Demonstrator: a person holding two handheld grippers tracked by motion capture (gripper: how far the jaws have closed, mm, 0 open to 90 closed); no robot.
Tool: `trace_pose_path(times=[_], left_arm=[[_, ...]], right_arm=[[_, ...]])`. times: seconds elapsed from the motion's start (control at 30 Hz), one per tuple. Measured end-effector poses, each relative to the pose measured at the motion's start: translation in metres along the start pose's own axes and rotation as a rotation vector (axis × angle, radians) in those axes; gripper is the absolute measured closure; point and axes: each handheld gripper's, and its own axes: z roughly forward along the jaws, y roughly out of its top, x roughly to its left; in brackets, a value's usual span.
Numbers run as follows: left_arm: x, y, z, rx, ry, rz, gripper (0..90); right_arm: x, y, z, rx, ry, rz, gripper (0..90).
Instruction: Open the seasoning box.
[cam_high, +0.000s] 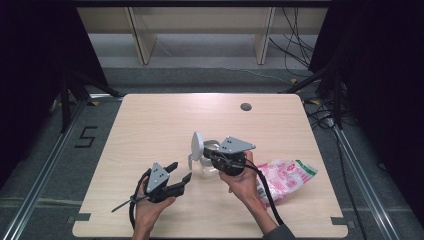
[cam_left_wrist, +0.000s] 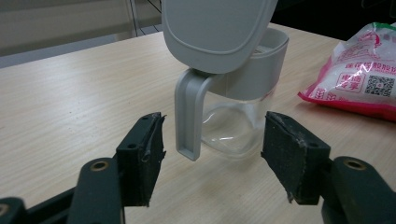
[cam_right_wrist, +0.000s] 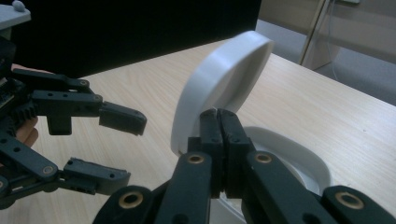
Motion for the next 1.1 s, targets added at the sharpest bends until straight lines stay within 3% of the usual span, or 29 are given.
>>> trace_pose_path(times=[0.03,0.13,0.17,0.2,0.23,0.27,0.33,0.37,0.4,0.47,0.53,0.57,0.63,0.7,0.77,0.8,0.83,0.87,0.9,1.0,1.03,1.07,1.1], left_arm=[[0.001,-0.002,0.001,0.016,0.002,-0.006,36.3],[0.001,-0.003,0.002,0.016,0.004,-0.028,34.6],[0.004,-0.003,0.002,0.017,0.001,0.003,33.8],[0.002,-0.004,0.002,0.016,0.006,-0.020,33.8],[0.003,-0.003,0.000,0.022,0.006,0.015,33.7],[0.002,-0.003,0.000,0.011,0.004,-0.008,33.4],[0.005,-0.003,-0.001,0.018,0.004,0.021,32.7],[0.001,-0.004,-0.001,0.016,0.009,-0.027,32.4],[0.001,-0.005,-0.001,0.020,0.007,-0.031,31.9],[0.002,-0.005,-0.002,0.029,0.003,0.011,31.7],[0.001,-0.006,-0.001,0.021,-0.002,-0.007,31.7],[-0.001,-0.005,-0.002,0.032,-0.003,0.009,31.6],[-0.003,-0.006,-0.002,0.025,-0.007,-0.008,31.6],[-0.002,-0.005,-0.002,0.031,-0.006,0.027,31.5],[-0.008,-0.007,-0.001,0.037,-0.003,-0.031,31.2],[-0.008,-0.007,-0.001,0.037,-0.003,-0.031,31.2],[-0.006,-0.007,0.000,0.041,-0.008,0.017,31.1],[-0.006,-0.007,0.000,0.041,-0.008,0.017,31.2],[-0.011,-0.009,0.000,0.035,-0.010,-0.053,31.1],[-0.009,-0.010,-0.001,0.040,-0.016,-0.023,31.0],[-0.008,-0.011,0.000,0.033,-0.014,-0.032,30.9],[-0.008,-0.011,0.000,0.033,-0.014,-0.032,30.8],[-0.010,-0.012,-0.001,0.035,-0.009,-0.060,30.4]], right_arm=[[0.001,0.000,0.001,-0.016,0.000,-0.024,90.0],[0.001,0.000,0.001,-0.009,0.011,-0.030,89.3],[0.002,0.000,-0.002,-0.011,-0.002,-0.018,88.7],[0.002,0.000,-0.002,-0.011,-0.002,-0.018,88.7],[0.001,0.000,-0.004,-0.014,-0.006,-0.025,88.0],[0.002,-0.001,-0.010,-0.010,-0.017,-0.007,86.5],[0.002,-0.003,-0.019,-0.011,-0.020,-0.010,84.0],[0.002,-0.004,-0.023,-0.011,-0.011,-0.009,82.2],[0.003,-0.007,-0.031,-0.010,-0.034,-0.005,80.7],[0.002,-0.020,-0.056,0.001,-0.068,-0.014,75.7],[0.002,-0.025,-0.065,0.009,-0.075,-0.011,72.8],[0.003,-0.038,-0.084,0.011,-0.107,0.013,69.9],[0.004,-0.043,-0.090,0.019,-0.128,0.013,68.5],[0.004,-0.055,-0.106,0.036,-0.151,0.021,65.4],[0.005,-0.078,-0.131,0.052,-0.215,0.119,63.4],[0.005,-0.078,-0.131,0.052,-0.215,0.119,63.4],[0.002,-0.088,-0.142,0.050,-0.242,0.127,62.0],[0.002,-0.088,-0.142,0.050,-0.242,0.127,62.0],[0.003,-0.097,-0.158,0.085,-0.302,0.170,61.0],[-0.001,-0.106,-0.170,0.087,-0.343,0.163,59.8],[-0.002,-0.114,-0.181,0.097,-0.397,0.208,57.4],[-0.002,-0.114,-0.181,0.097,-0.397,0.208,57.4],[-0.007,-0.121,-0.189,0.097,-0.447,0.199,54.2]])
